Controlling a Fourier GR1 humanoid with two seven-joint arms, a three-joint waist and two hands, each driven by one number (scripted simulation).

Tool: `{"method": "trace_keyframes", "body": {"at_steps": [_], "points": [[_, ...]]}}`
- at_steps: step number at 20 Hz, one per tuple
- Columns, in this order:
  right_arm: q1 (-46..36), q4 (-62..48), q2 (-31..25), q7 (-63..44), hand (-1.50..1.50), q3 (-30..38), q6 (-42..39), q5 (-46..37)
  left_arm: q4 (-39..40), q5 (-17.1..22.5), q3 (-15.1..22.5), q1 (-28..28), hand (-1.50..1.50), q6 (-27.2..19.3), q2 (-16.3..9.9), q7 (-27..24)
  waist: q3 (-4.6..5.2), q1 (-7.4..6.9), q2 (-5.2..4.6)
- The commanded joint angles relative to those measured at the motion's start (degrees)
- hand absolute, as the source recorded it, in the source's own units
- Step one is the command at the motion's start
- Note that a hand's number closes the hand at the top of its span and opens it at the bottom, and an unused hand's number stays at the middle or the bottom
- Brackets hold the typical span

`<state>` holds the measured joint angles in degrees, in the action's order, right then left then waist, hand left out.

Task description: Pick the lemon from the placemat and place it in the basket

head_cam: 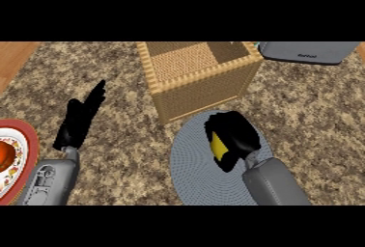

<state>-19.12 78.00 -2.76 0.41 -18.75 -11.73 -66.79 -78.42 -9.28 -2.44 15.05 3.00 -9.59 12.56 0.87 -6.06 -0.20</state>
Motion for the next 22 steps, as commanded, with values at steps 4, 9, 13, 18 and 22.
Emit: {"method": "trace_keyframes", "body": {"at_steps": [4,9,13,18,22], "points": [[-13.25,-2.61,2.69,-21.94,1.5,-12.41,-1.89,0.93,0.83,-0.25,2.45,1.97,0.0,1.11,1.82,0.36,-0.74,-4.13,-0.52],[-16.88,-0.67,2.74,-32.09,1.5,-14.18,4.59,16.0,1.71,-1.32,3.31,4.79,0.0,-0.05,3.05,1.02,-0.97,-4.43,-1.0],[-22.5,4.66,2.75,-38.51,1.5,-14.13,13.04,24.62,3.04,-1.03,3.88,3.57,0.0,0.37,3.94,-0.06,-0.89,-5.25,-0.77],[-34.67,5.99,2.75,-50.04,1.5,-14.81,21.97,29.85,2.95,-1.04,3.32,5.12,0.0,0.61,3.11,1.2,-0.66,-5.21,0.03],[-48.4,2.69,2.75,-60.02,1.5,-15.07,24.12,32.52,3.91,-1.2,2.81,5.68,0.0,0.17,2.96,1.08,-0.42,-4.27,0.16]]}}
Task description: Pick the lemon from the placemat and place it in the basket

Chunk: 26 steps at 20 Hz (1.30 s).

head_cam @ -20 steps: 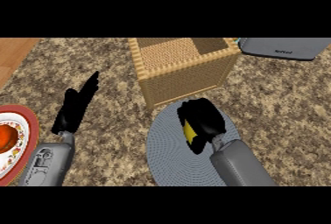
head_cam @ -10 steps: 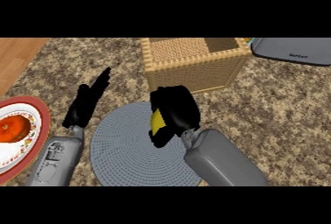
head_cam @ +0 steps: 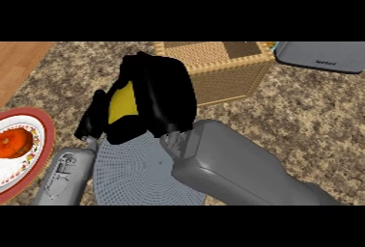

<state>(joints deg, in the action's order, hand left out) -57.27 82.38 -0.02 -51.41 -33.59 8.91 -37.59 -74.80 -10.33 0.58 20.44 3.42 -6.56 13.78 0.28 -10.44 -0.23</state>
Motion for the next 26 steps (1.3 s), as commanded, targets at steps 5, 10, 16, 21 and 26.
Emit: {"method": "trace_keyframes", "body": {"at_steps": [5,10,16,21,26], "points": [[-25.33,-8.77,0.01,-15.13,1.5,3.39,6.47,8.77,1.18,-0.69,-0.56,-0.01,0.0,-0.81,-0.47,-0.59,0.23,1.01,-0.02],[-37.75,-20.17,0.0,-17.19,1.5,7.84,6.28,11.16,1.09,-0.28,-1.37,-0.33,0.0,-1.23,-0.55,-0.27,0.24,2.61,-0.05],[-46.6,-36.73,0.01,-15.35,1.5,5.59,-2.9,9.41,0.47,1.09,-3.32,-2.73,0.0,-0.85,-1.82,-1.97,0.19,5.43,-0.13],[-50.82,-47.17,0.01,-14.17,1.5,4.33,-9.04,10.9,-1.01,1.22,-4.12,-2.29,0.0,-0.35,-3.44,-0.56,0.11,6.02,-0.29],[-51.82,-54.61,-1.47,-8.08,1.5,6.31,-10.61,10.31,-1.66,0.83,-4.03,-3.99,0.0,-2.0,-2.11,-0.89,-0.1,8.12,-0.22]]}}
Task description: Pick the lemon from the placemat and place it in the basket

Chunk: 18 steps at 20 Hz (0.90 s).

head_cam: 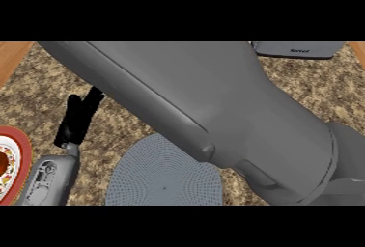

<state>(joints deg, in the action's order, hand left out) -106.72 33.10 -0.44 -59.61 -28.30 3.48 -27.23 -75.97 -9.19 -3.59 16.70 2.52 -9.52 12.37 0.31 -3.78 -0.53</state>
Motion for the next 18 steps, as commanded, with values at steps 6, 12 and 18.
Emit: {"method": "trace_keyframes", "body": {"at_steps": [6,12,18], "points": [[3.16,-9.96,-1.74,11.76,1.5,1.98,-0.14,-2.2,-2.89,0.89,-1.3,-1.49,0.0,0.17,-0.98,1.64,-0.22,1.75,-0.02],[5.25,-11.41,-2.01,17.32,1.5,5.05,-0.58,-1.53,-4.37,0.67,-0.93,-1.49,0.0,-0.21,-0.49,2.98,-0.25,2.18,0.17],[9.92,-16.22,-0.24,21.79,1.5,4.97,3.49,-4.16,-6.98,0.16,0.41,-5.99,0.0,0.32,0.02,1.27,-0.23,1.52,0.02]]}}
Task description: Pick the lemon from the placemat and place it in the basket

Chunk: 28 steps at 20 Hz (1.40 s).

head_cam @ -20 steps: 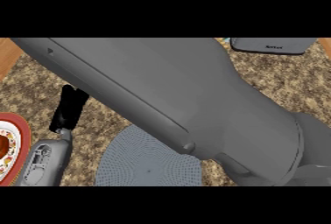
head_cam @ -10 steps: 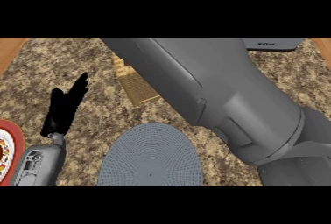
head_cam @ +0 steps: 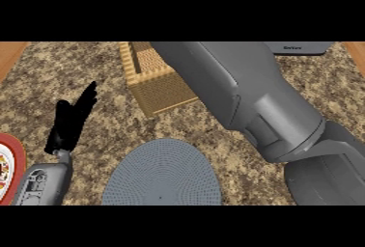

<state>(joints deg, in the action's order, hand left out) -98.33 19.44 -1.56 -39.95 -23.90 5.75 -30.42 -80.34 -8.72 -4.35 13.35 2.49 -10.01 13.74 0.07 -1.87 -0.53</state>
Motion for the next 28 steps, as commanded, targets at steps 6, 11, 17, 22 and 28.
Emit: {"method": "trace_keyframes", "body": {"at_steps": [6,11,17,22,28], "points": [[5.11,-2.33,1.51,0.47,1.5,6.35,4.81,4.37,0.59,-0.1,0.0,0.91,0.0,-0.11,0.37,0.4,-0.01,-0.15,0.01],[9.26,-3.33,1.54,7.09,-1.5,8.44,11.46,5.47,1.18,0.35,0.05,1.43,0.0,0.91,0.21,-0.11,0.0,-0.75,-0.31],[9.45,0.0,1.55,9.61,-1.5,9.9,21.71,5.08,0.81,-0.73,0.9,-1.38,0.0,-0.82,1.97,-1.46,-0.01,-0.42,-0.06],[14.21,2.42,-0.73,12.07,-1.5,11.64,30.66,3.9,-0.72,1.65,-1.87,-2.11,0.0,2.23,-1.75,-1.01,-0.08,1.14,0.55],[16.49,6.77,-8.04,7.43,-1.5,15.89,30.19,6.37,0.85,-0.66,-1.33,0.82,0.0,-1.72,0.37,1.63,-0.12,2.95,0.87]]}}
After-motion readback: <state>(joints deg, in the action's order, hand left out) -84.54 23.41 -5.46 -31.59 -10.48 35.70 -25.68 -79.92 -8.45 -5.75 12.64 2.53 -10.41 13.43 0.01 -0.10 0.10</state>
